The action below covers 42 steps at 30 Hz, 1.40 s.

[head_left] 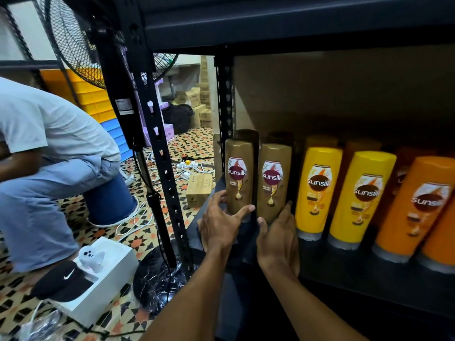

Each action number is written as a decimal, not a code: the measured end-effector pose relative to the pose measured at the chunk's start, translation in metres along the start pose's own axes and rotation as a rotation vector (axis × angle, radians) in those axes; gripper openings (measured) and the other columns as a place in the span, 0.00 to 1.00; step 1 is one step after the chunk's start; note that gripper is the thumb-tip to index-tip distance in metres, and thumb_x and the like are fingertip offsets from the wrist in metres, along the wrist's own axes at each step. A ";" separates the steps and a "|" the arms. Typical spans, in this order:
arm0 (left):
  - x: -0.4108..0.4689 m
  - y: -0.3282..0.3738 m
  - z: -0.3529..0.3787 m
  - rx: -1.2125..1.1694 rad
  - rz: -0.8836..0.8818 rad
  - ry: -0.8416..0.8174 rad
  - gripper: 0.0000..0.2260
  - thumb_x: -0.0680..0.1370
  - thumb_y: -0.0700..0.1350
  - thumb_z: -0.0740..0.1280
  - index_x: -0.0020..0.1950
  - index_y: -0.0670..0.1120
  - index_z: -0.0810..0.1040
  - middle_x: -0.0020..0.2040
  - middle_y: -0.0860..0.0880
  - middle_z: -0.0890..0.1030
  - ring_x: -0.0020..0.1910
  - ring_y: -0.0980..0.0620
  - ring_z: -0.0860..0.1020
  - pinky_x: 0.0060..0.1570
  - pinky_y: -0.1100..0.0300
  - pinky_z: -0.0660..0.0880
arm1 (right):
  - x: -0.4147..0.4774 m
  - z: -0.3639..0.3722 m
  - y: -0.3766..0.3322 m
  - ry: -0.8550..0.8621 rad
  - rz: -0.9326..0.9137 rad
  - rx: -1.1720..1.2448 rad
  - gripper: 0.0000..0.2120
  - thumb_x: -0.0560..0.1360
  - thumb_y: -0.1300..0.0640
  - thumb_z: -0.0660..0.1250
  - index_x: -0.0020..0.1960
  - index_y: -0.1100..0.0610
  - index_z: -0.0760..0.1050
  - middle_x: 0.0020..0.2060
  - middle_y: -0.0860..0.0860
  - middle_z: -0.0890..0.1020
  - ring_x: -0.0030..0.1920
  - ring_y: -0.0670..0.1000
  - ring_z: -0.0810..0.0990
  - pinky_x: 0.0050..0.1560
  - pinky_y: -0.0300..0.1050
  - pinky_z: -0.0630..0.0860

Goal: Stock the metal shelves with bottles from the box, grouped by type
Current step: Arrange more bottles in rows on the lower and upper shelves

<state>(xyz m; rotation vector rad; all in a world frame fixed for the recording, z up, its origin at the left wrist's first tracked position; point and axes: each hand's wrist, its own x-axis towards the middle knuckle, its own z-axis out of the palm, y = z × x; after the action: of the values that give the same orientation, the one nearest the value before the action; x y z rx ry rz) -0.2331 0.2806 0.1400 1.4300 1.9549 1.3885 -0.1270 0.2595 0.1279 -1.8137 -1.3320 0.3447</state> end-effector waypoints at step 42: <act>0.001 0.000 0.000 0.031 0.022 0.024 0.35 0.63 0.71 0.76 0.67 0.59 0.74 0.62 0.59 0.82 0.54 0.54 0.82 0.64 0.40 0.74 | 0.001 0.007 0.004 0.008 -0.022 -0.029 0.39 0.82 0.49 0.61 0.82 0.60 0.41 0.75 0.58 0.65 0.73 0.56 0.66 0.68 0.48 0.67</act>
<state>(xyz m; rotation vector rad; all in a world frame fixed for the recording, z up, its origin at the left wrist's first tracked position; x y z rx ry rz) -0.2333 0.2811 0.1397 1.4602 1.9895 1.3965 -0.1282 0.2637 0.1207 -1.8205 -1.3573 0.3079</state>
